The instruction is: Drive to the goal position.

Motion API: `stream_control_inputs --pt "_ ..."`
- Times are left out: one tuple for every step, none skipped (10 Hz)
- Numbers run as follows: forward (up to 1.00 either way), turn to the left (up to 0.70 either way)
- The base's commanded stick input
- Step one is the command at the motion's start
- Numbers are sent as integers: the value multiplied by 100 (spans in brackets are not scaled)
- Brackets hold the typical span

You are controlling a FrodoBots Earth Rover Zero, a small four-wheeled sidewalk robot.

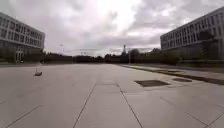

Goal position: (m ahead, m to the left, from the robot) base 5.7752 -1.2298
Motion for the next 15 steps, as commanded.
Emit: stream_control_inputs --pt "70 0" --pt "70 0" --pt "70 0" --pt "70 0" --pt "70 0" --pt "70 0" --pt "70 0" --pt "70 0" --pt "70 0" --pt "70 0" --pt "70 0" --pt "70 10" --pt "70 33" --pt "70 18" --pt "70 0"
